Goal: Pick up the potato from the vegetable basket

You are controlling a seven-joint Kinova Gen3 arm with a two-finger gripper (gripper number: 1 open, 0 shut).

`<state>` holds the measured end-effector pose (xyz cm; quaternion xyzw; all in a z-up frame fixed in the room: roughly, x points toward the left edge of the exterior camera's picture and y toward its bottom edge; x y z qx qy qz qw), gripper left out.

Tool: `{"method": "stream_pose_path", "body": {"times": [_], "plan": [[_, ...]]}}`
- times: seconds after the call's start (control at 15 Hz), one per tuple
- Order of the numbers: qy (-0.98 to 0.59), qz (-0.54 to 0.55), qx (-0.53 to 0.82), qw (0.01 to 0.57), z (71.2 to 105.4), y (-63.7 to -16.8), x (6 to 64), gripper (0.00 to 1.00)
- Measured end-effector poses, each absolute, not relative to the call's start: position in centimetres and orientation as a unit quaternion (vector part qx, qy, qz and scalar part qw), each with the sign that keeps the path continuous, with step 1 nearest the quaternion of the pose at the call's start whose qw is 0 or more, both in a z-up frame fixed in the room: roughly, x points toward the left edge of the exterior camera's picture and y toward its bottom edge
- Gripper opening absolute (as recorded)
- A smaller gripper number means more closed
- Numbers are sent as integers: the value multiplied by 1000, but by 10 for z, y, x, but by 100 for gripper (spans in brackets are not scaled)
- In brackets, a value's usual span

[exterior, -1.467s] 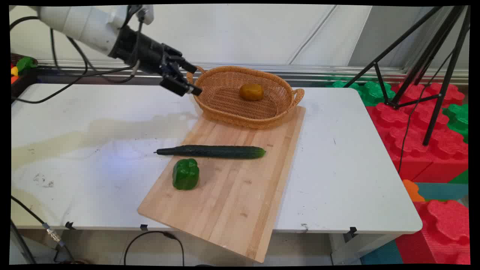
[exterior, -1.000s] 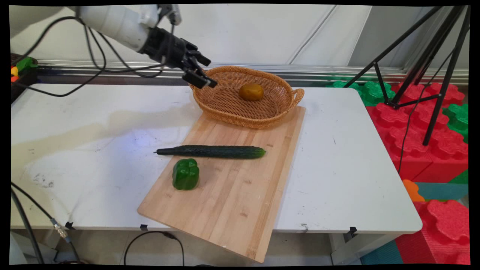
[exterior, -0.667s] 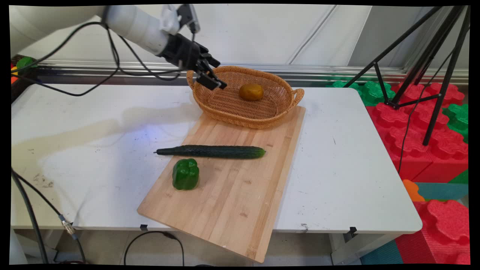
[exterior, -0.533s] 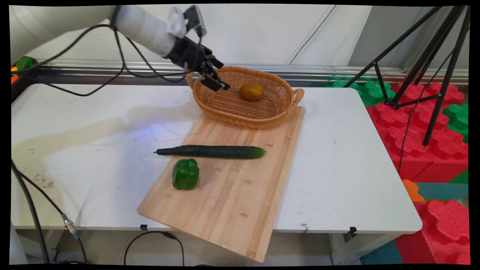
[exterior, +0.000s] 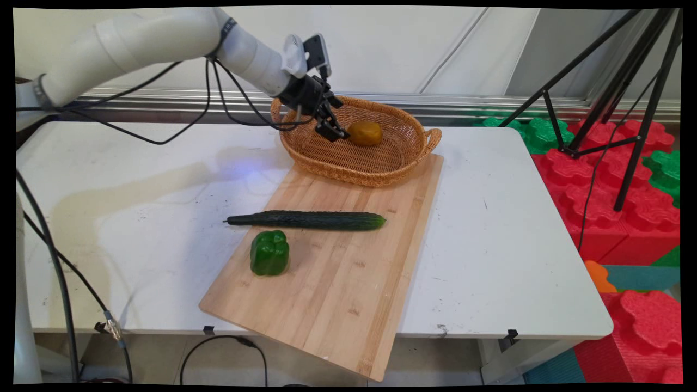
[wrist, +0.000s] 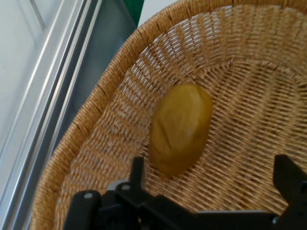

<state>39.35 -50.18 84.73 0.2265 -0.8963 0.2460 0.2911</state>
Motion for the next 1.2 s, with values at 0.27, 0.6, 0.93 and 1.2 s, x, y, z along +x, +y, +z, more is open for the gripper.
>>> {"method": "stream_pose_path", "body": {"times": [0.27,0.6,0.93,1.2], "plan": [[-902,247,211,283,829,-520,388,100],[-908,247,195,277,805,-544,379,100],[-910,248,185,275,789,-558,371,100],[-911,248,180,275,782,-564,368,100]]}}
